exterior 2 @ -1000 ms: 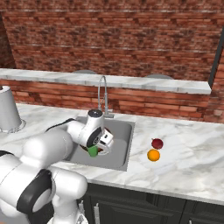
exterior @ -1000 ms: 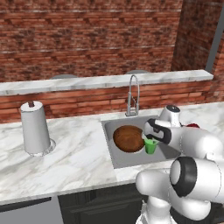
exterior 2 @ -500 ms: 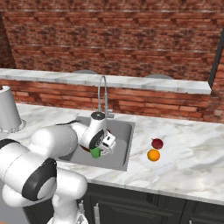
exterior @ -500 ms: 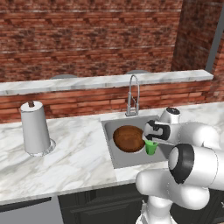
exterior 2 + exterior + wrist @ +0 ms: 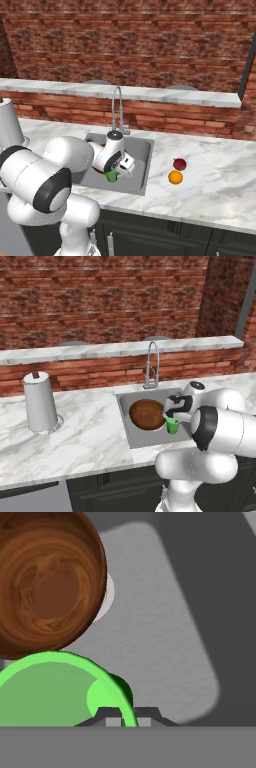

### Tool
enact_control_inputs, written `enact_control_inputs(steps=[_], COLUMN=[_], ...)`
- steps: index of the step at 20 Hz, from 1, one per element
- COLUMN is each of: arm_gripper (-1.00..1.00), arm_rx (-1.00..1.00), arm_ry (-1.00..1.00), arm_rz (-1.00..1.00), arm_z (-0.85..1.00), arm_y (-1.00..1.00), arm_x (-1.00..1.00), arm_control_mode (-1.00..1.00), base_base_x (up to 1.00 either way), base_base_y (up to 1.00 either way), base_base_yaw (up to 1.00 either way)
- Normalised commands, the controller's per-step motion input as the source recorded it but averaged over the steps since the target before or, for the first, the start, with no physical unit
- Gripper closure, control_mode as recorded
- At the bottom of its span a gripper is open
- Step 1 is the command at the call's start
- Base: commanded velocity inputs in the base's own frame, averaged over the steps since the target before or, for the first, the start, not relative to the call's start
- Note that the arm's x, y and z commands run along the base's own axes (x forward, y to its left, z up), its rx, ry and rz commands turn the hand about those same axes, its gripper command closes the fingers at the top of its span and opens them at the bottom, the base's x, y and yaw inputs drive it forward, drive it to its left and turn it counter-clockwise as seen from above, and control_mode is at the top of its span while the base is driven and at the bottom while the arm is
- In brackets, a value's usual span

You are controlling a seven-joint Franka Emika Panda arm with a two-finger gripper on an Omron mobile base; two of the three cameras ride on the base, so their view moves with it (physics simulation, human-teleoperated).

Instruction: Remove the orange and pear from the sink. Then move the bowl and cup from the counter to the sink for washing.

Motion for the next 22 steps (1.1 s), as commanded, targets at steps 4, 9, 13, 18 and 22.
enact_control_inputs(steps=[4,9,13,18,22], arm_gripper=[1.0,1.0,1.0,1.0,1.0], arm_rx=[0.0,0.0,0.0,0.0,0.0], arm_ry=[0.0,0.0,0.0,0.0,0.0], arm_rz=[0.0,0.0,0.0,0.0,0.0], arm_z=[-0.16,-0.17,-0.18,-0.19,-0.19], arm_y=[-0.04,-0.02,-0.02,-0.06,-0.05], arm_x=[0.14,0.13,0.12,0.12,0.13], arm_control_mode=[-1.0,-1.0,-1.0,-1.0,-1.0], base_base_x=[0.0,0.0,0.0,0.0,0.0], base_base_y=[0.0,0.0,0.0,0.0,0.0], base_base_yaw=[0.0,0.0,0.0,0.0,0.0])
